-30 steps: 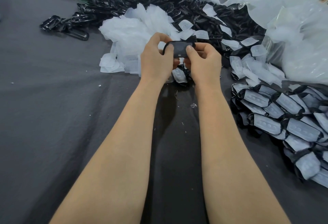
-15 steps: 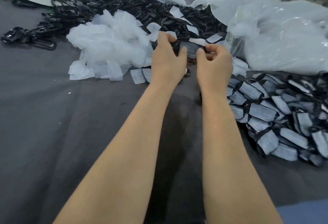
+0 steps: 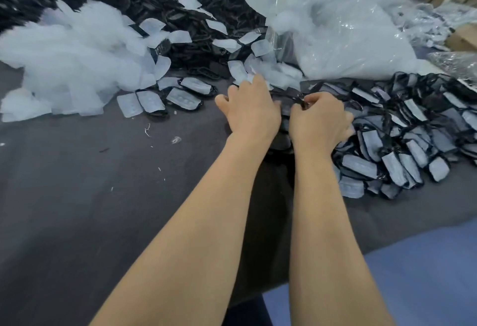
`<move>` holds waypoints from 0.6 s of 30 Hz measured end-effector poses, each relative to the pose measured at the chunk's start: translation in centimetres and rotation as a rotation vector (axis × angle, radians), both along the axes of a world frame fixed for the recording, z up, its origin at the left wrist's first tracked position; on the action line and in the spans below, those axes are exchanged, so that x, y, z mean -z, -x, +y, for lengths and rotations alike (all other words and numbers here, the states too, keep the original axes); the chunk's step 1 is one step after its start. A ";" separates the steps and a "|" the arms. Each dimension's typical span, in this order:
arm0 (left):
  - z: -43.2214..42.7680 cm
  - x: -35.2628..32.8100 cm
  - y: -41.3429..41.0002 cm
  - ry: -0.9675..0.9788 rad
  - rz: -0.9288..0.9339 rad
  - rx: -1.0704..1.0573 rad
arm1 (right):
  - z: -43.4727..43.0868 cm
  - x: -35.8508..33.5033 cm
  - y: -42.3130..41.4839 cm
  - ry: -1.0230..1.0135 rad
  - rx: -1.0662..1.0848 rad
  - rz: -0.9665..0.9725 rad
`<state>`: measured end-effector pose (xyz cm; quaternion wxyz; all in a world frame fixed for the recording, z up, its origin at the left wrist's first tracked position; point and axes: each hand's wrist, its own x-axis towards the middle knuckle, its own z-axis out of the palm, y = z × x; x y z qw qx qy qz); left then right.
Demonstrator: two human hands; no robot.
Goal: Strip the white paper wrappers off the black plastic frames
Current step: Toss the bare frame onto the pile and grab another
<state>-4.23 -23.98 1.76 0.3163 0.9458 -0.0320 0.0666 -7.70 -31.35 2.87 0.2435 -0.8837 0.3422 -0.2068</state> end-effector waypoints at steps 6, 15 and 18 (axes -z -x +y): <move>1.3 -1.2 -0.6 0.259 -0.042 -0.019 | 1.9 -0.9 -0.6 0.043 -0.048 -0.185; 14.1 -3.7 -3.5 0.841 -0.287 -0.315 | 15.2 -1.9 -6.4 -0.251 -0.616 -0.371; 19.2 -3.9 -4.3 0.868 -0.343 -0.436 | 21.1 -1.7 -8.4 -0.353 -0.763 -0.321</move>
